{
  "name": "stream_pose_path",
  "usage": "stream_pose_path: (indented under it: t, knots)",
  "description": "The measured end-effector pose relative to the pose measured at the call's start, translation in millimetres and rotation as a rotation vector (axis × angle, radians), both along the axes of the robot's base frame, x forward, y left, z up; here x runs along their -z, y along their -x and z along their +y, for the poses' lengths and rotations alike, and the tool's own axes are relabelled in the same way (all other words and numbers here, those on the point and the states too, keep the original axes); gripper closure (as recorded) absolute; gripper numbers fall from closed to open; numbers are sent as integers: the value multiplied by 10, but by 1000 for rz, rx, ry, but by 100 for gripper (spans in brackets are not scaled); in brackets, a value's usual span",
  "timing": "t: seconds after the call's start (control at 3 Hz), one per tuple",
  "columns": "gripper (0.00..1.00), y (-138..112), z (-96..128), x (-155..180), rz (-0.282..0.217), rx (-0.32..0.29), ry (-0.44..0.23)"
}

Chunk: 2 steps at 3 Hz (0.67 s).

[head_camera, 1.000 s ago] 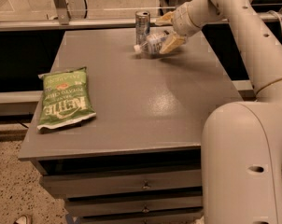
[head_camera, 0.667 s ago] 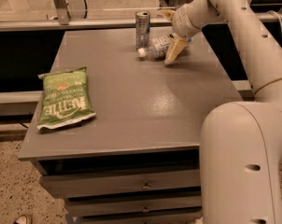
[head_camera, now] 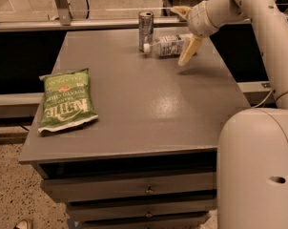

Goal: Move blue plastic bottle near redbull can

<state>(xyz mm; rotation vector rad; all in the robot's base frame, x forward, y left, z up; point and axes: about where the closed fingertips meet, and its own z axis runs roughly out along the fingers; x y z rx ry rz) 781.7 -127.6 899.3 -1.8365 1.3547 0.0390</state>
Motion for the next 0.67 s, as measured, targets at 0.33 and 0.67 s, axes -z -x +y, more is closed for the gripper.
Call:
stream_pose_path:
  t: [0.33, 0.67]
  knots:
    - [0, 344, -289, -369, -21, 7, -103]
    - [0, 907, -758, -758, -62, 40, -204]
